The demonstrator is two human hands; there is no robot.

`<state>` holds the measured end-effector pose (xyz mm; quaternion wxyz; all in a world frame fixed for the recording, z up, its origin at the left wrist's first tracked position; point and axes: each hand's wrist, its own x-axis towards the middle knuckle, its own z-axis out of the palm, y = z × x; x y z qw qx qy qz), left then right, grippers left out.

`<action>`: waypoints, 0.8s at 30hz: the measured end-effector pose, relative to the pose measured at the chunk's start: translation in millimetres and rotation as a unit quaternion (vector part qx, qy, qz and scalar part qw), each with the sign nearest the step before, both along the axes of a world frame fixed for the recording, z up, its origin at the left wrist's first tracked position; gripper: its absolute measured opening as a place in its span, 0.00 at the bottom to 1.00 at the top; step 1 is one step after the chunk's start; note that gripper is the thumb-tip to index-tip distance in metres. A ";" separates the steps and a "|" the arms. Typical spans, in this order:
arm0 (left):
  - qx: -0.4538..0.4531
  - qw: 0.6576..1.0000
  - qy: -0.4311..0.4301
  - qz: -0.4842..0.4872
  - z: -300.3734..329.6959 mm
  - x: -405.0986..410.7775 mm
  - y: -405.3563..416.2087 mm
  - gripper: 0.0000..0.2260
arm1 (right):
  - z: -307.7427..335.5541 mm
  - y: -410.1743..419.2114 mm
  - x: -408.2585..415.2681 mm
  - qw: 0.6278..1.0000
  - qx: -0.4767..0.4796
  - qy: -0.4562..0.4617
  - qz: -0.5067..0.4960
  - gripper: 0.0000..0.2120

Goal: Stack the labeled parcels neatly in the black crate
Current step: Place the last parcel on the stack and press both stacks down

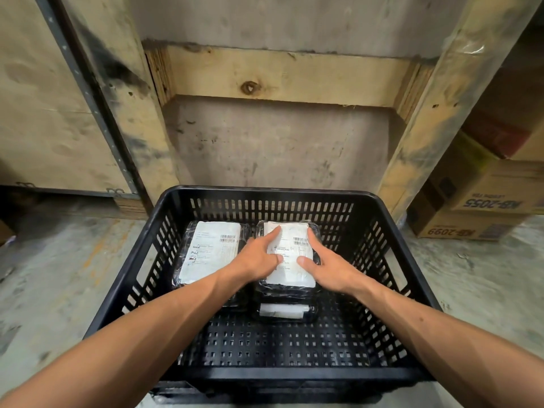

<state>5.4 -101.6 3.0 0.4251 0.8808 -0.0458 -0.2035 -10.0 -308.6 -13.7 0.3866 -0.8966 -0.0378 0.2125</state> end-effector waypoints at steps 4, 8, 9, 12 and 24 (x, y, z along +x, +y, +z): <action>0.196 0.974 -0.042 -0.110 -6.2 -3.5 -5.1 0.32 | -10.9 2.4 5.1 1.000 -0.018 0.006 -0.003 0.35; 0.302 0.930 -0.107 -0.178 -8.8 0.8 -1.4 0.30 | -19.0 3.8 7.5 0.999 -0.031 0.027 -0.008 0.34; 0.320 0.922 -0.123 -0.180 -9.0 1.8 2.6 0.30 | -20.3 3.6 7.1 0.999 -0.029 0.040 -0.014 0.33; 0.364 0.911 -0.145 -0.132 -14.0 2.8 19.0 0.34 | -20.8 2.6 4.7 0.996 -0.010 0.082 -0.032 0.36; 0.381 0.907 -0.127 -0.130 -39.9 3.5 58.5 0.36 | -13.0 9.4 2.6 0.997 -0.018 0.072 0.016 0.38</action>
